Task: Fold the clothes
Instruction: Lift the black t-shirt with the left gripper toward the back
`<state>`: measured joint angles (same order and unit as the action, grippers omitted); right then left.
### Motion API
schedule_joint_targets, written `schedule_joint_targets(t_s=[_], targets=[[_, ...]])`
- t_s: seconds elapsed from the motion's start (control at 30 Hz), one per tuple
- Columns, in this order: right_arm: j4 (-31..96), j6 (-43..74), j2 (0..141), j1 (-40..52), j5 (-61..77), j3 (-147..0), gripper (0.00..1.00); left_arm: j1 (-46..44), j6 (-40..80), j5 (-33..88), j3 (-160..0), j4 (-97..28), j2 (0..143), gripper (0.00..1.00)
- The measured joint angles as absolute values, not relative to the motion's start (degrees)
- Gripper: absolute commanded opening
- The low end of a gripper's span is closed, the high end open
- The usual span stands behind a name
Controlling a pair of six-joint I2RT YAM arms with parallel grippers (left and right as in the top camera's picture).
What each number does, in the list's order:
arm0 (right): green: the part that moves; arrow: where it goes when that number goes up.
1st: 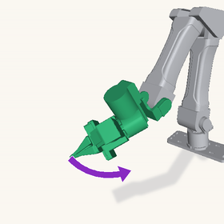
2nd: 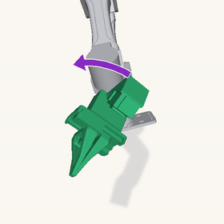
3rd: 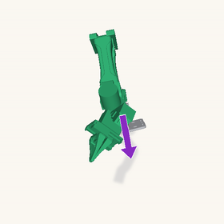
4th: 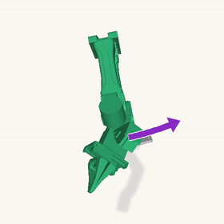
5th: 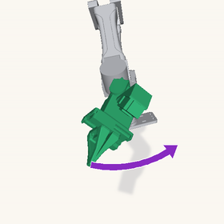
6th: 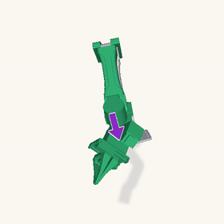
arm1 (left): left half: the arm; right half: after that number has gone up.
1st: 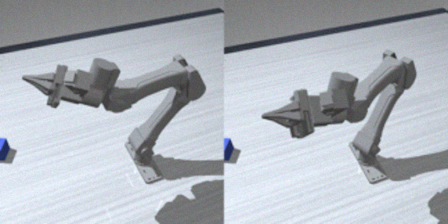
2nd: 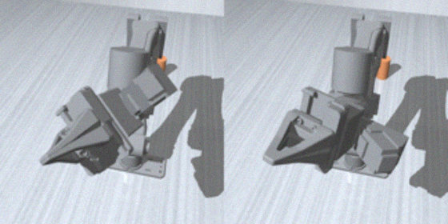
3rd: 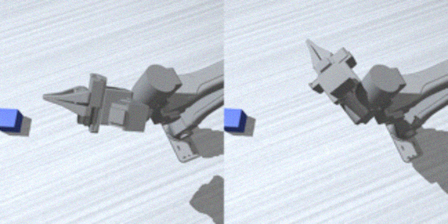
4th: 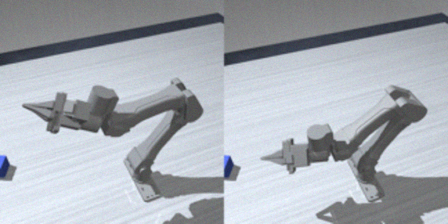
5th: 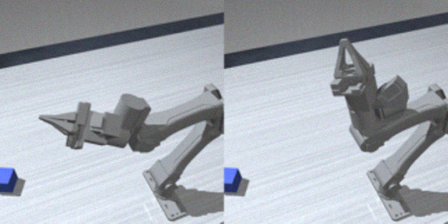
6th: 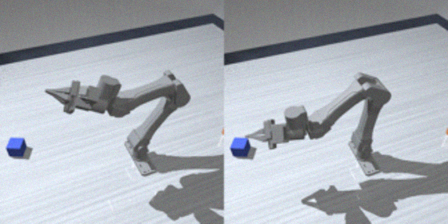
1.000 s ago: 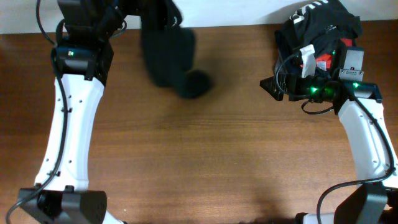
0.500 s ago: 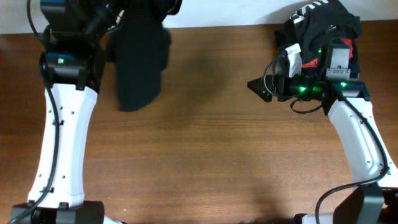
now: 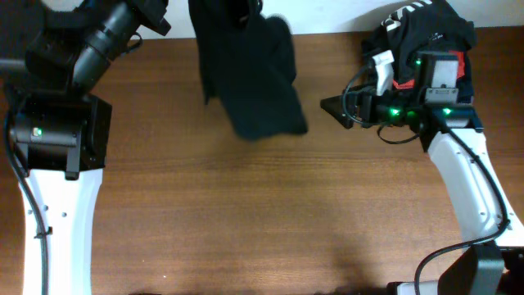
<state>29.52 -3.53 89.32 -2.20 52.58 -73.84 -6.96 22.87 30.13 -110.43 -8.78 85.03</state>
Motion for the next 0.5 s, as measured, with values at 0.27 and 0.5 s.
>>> schedule_joint_targets(t_s=[0.27, 0.5], targets=[[25.76, 0.05, 89.32, 7.16, 52.88, -73.84, 0.89, -6.96, 23.03, 30.17, -110.48, -10.26, 84.95, 0.01], [23.49, 0.89, 89.32, 15.62, 52.82, -73.84, 0.81, -6.94, 23.0, 25.41, -110.48, -13.04, 84.97, 0.01]])
